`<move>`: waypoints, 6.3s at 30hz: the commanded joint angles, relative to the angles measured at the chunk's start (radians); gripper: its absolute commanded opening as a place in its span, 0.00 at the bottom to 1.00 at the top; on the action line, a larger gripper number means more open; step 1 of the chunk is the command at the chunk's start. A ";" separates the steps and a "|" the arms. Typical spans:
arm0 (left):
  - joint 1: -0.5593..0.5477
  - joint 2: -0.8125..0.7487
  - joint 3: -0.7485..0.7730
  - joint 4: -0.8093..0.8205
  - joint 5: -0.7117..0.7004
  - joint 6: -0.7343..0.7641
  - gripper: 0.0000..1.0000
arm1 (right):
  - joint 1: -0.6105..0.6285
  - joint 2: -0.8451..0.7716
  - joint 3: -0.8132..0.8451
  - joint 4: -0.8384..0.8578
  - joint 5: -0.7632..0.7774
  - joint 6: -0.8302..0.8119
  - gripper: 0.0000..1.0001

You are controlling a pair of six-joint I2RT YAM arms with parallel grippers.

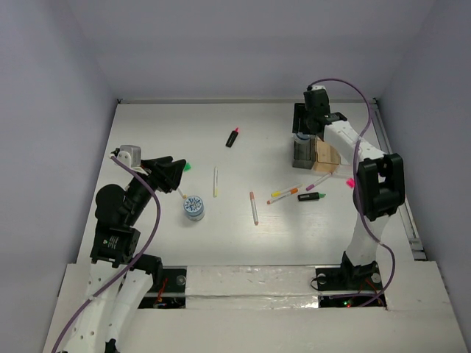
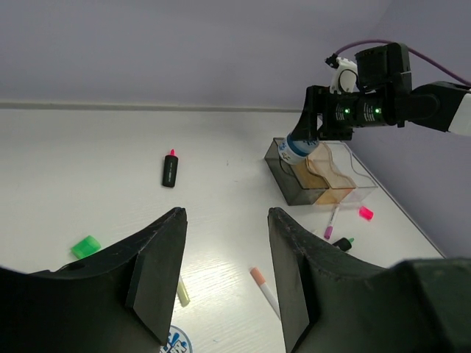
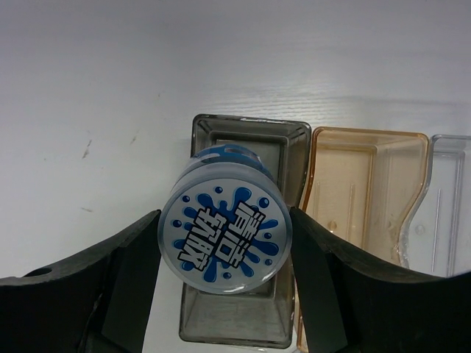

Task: Sort the stationery into containers
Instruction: Place the stationery in the storage box, then pick up the stationery from the center of the board, then place the stationery in the storage box, then pick up the pen from the center of the board.

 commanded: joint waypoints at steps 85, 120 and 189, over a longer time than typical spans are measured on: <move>0.024 -0.099 0.072 -0.062 -0.275 0.009 0.44 | 0.836 0.103 0.003 0.314 -0.148 -0.207 0.46; -0.003 -0.061 0.063 -0.048 -0.238 0.007 0.45 | 0.031 -0.289 -0.355 0.228 -0.018 0.086 0.41; -0.246 0.228 -0.030 -0.106 -0.571 -0.218 0.21 | 0.534 -0.047 -0.292 0.385 -0.246 0.149 0.67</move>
